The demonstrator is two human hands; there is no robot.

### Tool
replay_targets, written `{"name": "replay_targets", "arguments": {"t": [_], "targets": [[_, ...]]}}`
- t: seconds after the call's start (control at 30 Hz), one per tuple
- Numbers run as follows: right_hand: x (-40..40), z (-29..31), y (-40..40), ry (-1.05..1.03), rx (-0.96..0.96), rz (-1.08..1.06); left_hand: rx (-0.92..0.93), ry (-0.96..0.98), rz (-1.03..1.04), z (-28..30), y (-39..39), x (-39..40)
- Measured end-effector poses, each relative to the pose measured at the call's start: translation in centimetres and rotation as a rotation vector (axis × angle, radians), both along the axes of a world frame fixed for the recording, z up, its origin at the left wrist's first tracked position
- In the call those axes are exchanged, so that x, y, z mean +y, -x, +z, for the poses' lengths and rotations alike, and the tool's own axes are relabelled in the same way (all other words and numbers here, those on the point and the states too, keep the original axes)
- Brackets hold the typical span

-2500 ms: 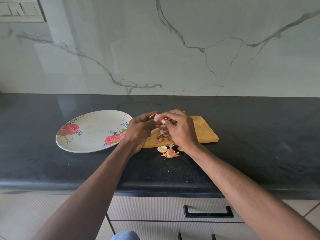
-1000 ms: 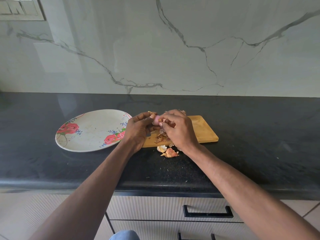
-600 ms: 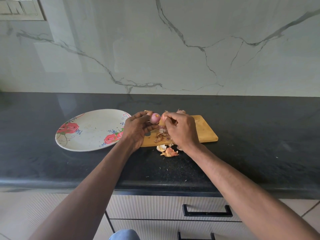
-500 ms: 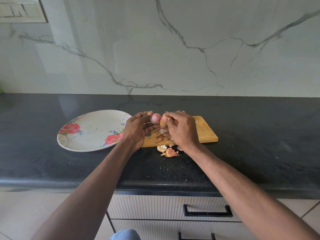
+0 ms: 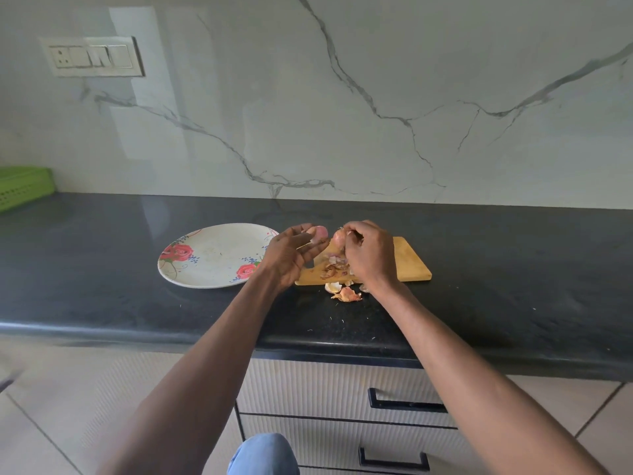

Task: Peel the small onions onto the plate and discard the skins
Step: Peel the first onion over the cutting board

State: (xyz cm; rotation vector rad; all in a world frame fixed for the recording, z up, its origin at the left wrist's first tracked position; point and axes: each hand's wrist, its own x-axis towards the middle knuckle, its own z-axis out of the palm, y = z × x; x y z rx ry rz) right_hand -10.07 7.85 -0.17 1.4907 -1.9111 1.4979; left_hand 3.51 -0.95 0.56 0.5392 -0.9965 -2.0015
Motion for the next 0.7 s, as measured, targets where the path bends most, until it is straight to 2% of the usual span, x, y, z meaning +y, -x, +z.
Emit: {"name": "replay_targets", "arguments": {"t": [0.1,0.2,0.37,0.5,0.6,0.7], "targets": [[-0.5,-0.1,-1.9,0.016,-0.048,0.012,0.006,0.043,-0.006,0.3,-1.3,0.5],[-0.7,0.6,-4.0,-0.025,-0.145,0.123,-0.043,0.106,0.026,0.8,-2.9,0.6],[-2.9,0.7,-5.5,-0.229,-0.213,0.360,-0.073,0.202,0.124,0.8,-5.2,-0.2],[-3.1,1.0,-6.0,-0.160,-0.165,0.330,-0.096,0.228,0.119,0.3,-5.9,-0.7],[-2.7,1.5,-5.3,-0.193,-0.285,0.371,-0.062,0.231,0.131,0.0,-5.7,-0.8],[-2.5,1.1,-3.8,-0.202,-0.402,0.417,-0.119,0.318,0.120,0.2,-4.8,-0.4]]}}
